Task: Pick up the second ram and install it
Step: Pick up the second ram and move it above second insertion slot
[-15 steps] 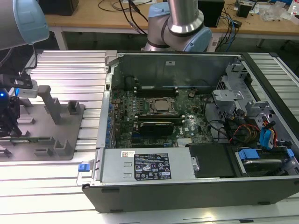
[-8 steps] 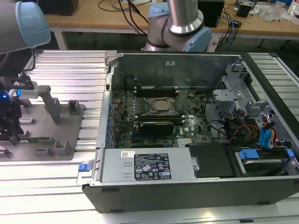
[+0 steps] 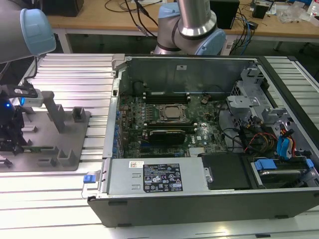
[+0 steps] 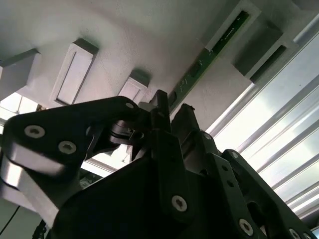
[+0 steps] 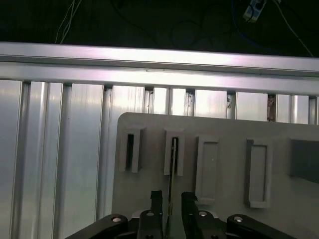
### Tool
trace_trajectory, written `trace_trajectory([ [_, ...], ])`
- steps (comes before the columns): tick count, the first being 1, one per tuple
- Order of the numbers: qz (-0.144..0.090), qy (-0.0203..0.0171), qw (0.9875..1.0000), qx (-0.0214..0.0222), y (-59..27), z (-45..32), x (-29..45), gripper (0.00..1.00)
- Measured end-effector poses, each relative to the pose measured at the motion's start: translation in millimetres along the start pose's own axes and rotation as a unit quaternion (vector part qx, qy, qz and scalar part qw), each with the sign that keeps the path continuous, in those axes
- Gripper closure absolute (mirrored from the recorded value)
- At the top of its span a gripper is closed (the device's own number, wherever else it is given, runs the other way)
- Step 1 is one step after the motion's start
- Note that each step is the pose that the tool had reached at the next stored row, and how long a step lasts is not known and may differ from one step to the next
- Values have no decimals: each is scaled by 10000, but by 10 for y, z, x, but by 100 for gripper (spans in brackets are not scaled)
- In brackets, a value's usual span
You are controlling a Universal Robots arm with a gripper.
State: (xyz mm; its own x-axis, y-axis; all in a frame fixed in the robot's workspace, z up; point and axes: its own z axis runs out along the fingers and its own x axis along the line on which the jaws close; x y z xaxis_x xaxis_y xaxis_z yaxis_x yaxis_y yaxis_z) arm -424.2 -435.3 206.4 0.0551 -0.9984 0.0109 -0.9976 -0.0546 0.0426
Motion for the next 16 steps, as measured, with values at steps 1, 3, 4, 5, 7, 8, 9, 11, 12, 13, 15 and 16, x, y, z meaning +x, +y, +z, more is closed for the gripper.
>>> trace_trajectory([
  [1,0,0,10000,0,0,0,0,73],
  [3,-1,-1,10000,2,0,-4,0,81],
  [4,-1,0,10000,0,0,-6,0,81],
  [5,9,0,10000,0,0,-5,0,81],
  [7,10,-1,10000,0,0,-5,0,81],
  [8,10,-1,10000,0,0,-6,0,83],
  [9,10,-2,10000,0,0,-6,0,83],
  [11,10,-1,10000,0,0,-5,0,91],
  [12,11,-1,10000,0,1,-6,0,91],
  [13,10,-1,10000,0,0,-5,0,91],
  [15,310,-13,9995,-3,0,-4,0,91],
  [16,413,-18,9991,-4,0,-3,0,91],
])
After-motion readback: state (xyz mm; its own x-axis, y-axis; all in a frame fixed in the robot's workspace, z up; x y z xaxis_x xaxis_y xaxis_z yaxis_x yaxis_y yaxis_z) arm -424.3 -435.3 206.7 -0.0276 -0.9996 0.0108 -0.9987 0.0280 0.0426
